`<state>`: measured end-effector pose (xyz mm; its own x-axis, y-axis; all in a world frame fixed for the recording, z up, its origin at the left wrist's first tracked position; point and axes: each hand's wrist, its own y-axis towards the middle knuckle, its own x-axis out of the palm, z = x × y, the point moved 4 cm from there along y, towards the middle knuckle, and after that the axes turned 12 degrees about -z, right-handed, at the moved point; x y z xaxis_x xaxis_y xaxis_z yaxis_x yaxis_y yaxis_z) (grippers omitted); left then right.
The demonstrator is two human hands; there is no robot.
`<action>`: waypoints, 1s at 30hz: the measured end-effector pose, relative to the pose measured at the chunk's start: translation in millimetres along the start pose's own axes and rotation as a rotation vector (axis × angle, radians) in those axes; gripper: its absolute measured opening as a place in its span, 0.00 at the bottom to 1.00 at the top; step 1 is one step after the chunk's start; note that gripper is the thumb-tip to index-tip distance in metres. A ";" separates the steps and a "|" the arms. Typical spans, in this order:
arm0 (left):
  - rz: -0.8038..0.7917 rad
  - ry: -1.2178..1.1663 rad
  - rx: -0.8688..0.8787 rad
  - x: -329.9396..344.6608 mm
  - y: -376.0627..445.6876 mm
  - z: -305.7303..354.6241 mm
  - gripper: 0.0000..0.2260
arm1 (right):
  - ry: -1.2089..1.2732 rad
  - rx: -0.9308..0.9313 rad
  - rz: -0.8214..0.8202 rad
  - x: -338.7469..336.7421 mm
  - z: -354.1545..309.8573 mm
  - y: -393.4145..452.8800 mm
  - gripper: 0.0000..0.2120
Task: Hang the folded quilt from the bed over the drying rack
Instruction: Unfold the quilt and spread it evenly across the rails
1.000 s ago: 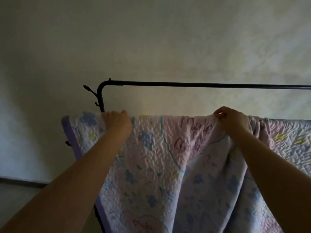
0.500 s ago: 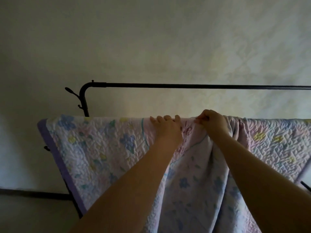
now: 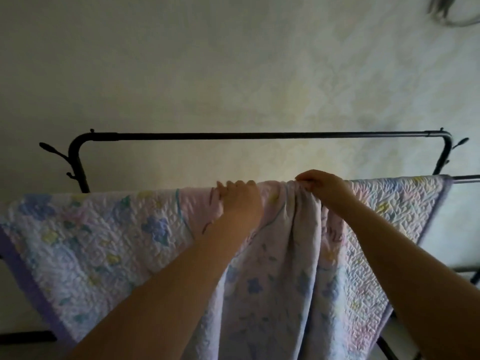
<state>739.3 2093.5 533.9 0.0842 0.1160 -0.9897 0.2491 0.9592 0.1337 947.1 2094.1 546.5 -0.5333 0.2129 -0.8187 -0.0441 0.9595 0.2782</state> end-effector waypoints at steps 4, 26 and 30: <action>0.001 -0.009 0.067 5.8 14.0 55.3 0.19 | -0.332 -0.094 -0.014 5.4 16.0 2.9 0.19; -0.126 0.126 -0.523 16.3 24.3 91.1 0.21 | -0.384 -0.008 -0.105 -81.1 144.1 -5.6 0.16; -0.181 0.103 -0.413 9.7 33.2 151.6 0.29 | -0.316 -0.077 -0.144 -90.6 142.4 -6.7 0.21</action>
<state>894.6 2087.4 536.6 -0.0267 -0.0580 -0.9980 -0.1565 0.9863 -0.0531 1116.0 2094.6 547.2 -0.2297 0.1342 -0.9640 -0.1701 0.9697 0.1755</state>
